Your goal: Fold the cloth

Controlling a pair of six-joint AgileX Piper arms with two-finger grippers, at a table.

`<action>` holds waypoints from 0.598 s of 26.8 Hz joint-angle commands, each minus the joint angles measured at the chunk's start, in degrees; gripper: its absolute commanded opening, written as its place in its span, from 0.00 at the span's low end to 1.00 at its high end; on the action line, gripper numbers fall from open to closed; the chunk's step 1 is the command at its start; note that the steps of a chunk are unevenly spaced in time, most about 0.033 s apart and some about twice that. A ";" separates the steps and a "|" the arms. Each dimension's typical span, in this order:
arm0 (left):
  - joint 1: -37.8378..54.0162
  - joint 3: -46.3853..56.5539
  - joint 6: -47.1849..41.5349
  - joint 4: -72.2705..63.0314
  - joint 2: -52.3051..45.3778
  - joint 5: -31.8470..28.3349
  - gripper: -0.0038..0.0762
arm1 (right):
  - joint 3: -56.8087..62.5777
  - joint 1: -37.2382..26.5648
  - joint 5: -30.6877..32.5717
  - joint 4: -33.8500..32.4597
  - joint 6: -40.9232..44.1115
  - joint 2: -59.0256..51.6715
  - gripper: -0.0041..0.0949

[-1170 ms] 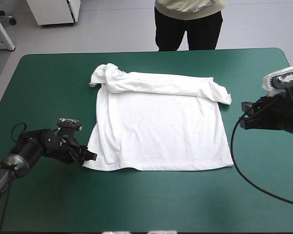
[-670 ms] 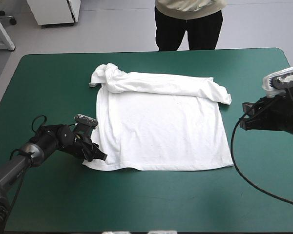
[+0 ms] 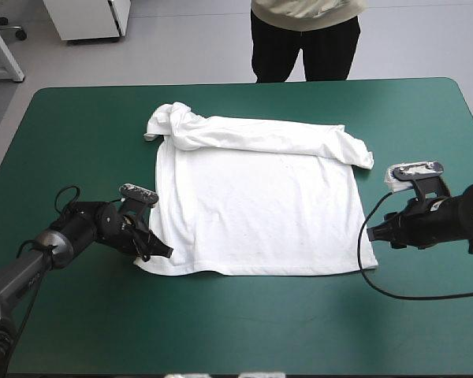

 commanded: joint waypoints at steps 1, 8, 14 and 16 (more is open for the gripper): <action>-0.68 0.87 -0.69 -0.84 0.93 4.25 0.04 | 2.04 0.98 -7.47 -0.87 -0.45 4.47 0.48; -0.68 0.87 -0.81 -0.94 0.93 4.02 0.04 | 2.98 8.14 -10.20 -2.58 -0.01 12.47 0.68; -0.68 0.87 -0.81 -0.83 0.93 4.24 0.04 | 2.98 8.14 -13.06 -4.94 3.14 16.94 0.68; -0.68 0.87 -0.81 -0.83 0.93 4.14 0.04 | 2.98 8.14 -12.77 -4.66 3.14 18.76 0.68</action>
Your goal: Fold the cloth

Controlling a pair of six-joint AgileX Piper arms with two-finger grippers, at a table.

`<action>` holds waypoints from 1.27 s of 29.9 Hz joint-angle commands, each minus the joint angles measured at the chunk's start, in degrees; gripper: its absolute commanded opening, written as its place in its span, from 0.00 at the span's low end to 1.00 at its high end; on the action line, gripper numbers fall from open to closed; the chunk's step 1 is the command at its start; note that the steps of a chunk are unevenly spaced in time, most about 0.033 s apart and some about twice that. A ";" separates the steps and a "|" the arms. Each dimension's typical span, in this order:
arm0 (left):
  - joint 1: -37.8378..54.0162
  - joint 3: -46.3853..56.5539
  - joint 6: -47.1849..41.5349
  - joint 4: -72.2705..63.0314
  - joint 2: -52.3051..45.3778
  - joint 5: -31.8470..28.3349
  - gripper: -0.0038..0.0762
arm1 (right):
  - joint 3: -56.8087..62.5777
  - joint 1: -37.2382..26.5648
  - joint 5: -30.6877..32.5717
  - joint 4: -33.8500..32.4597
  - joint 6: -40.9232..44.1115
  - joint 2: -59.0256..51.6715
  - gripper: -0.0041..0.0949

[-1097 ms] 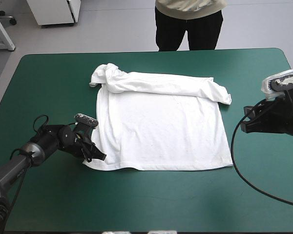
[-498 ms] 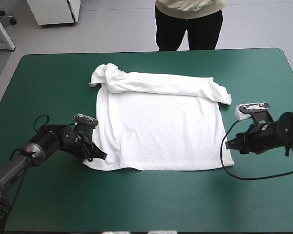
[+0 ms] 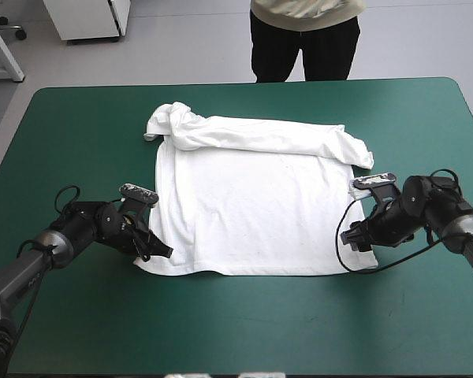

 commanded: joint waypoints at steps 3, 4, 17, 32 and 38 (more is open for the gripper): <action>-0.68 0.93 -0.74 -0.93 0.93 3.30 0.04 | -1.05 0.10 1.41 0.23 0.33 3.93 0.63; -0.68 0.93 -0.74 -0.93 0.93 3.30 0.04 | -1.05 0.10 2.08 0.33 0.33 5.11 0.61; -0.68 0.93 -1.17 -1.16 0.31 -1.50 0.04 | -1.32 0.10 8.04 8.17 -9.53 14.57 0.03; -0.68 -9.81 -6.14 5.81 -13.04 -3.88 0.04 | -5.58 0.10 -6.51 11.15 -8.91 -10.73 0.03; -0.68 -22.02 -6.36 8.22 -15.67 -0.91 0.04 | -13.86 0.10 -8.91 10.91 -10.42 -20.79 0.02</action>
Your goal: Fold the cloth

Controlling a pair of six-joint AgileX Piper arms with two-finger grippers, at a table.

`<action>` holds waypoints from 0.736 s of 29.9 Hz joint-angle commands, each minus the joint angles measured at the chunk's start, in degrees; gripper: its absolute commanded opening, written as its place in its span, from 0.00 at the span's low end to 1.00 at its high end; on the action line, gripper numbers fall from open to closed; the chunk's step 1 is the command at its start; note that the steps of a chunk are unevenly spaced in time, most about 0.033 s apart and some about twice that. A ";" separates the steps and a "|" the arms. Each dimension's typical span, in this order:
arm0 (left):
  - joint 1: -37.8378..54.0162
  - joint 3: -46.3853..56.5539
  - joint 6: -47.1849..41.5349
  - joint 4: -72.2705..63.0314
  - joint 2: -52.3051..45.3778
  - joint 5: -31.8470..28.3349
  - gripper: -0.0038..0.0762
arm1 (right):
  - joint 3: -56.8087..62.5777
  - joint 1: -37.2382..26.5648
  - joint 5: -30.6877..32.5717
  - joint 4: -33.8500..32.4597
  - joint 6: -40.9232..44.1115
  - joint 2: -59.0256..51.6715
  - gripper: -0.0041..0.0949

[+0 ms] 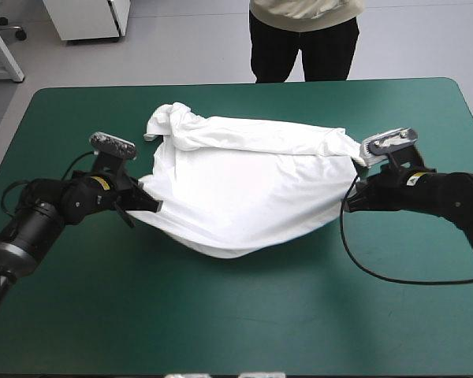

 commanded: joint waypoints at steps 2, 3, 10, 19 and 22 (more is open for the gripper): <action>-0.31 -12.52 -0.58 2.21 -3.24 0.49 0.04 | -9.57 -0.05 -3.57 0.63 -1.89 -6.23 0.02; -0.31 -14.82 -0.58 3.14 -3.24 1.11 0.04 | -11.90 -0.05 -3.57 -0.07 -1.89 -6.78 0.02; -0.31 -35.82 1.05 6.34 -3.33 5.09 0.04 | -28.04 -0.05 -3.57 -3.99 -2.96 -7.18 0.02; -0.31 -58.94 3.76 6.46 -3.33 5.93 0.04 | -45.38 -0.05 -3.78 -4.58 -4.47 -7.18 0.02; -0.31 -64.60 4.12 6.12 -3.23 6.50 0.04 | -51.02 -0.05 -3.78 -4.58 -5.05 -7.18 0.02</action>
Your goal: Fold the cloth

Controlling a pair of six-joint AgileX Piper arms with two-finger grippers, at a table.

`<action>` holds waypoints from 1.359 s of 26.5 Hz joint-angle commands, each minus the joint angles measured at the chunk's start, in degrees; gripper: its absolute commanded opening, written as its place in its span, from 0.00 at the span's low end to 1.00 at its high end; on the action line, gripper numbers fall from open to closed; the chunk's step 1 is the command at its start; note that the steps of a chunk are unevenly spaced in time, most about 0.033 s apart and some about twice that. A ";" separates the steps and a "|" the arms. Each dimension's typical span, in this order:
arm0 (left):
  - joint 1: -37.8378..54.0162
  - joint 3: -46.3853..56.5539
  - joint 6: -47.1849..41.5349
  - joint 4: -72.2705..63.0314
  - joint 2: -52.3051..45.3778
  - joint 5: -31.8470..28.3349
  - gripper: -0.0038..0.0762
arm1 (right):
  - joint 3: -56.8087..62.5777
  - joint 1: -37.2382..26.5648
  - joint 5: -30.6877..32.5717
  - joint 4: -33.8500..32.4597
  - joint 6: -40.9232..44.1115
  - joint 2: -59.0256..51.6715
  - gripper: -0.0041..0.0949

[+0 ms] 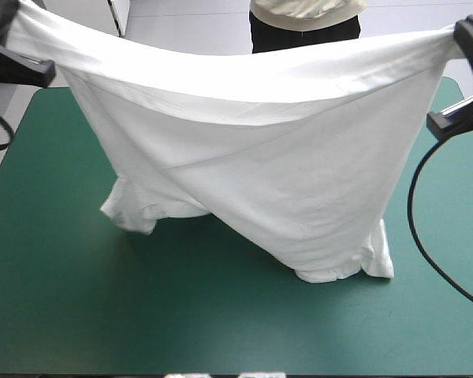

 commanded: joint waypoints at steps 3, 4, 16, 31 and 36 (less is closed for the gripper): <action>-0.31 -9.93 1.39 -0.48 -1.15 -5.47 0.04 | -11.46 -0.05 -4.23 0.43 -1.82 -0.69 0.02; -0.31 -11.02 1.54 -0.48 -1.15 -6.70 0.04 | -13.15 -0.05 -4.23 0.43 -1.82 -0.69 0.02; -0.31 -14.91 4.29 -5.72 0.35 -13.73 0.04 | -22.54 -0.05 2.58 -7.38 3.53 1.34 0.02; -0.31 -14.91 4.29 -2.42 22.31 -34.69 0.04 | -19.16 -0.05 -21.50 -7.20 6.04 26.14 0.02; -0.31 -20.86 4.29 5.28 30.87 -52.44 0.04 | -35.03 -1.80 -27.71 5.11 -2.40 35.18 0.02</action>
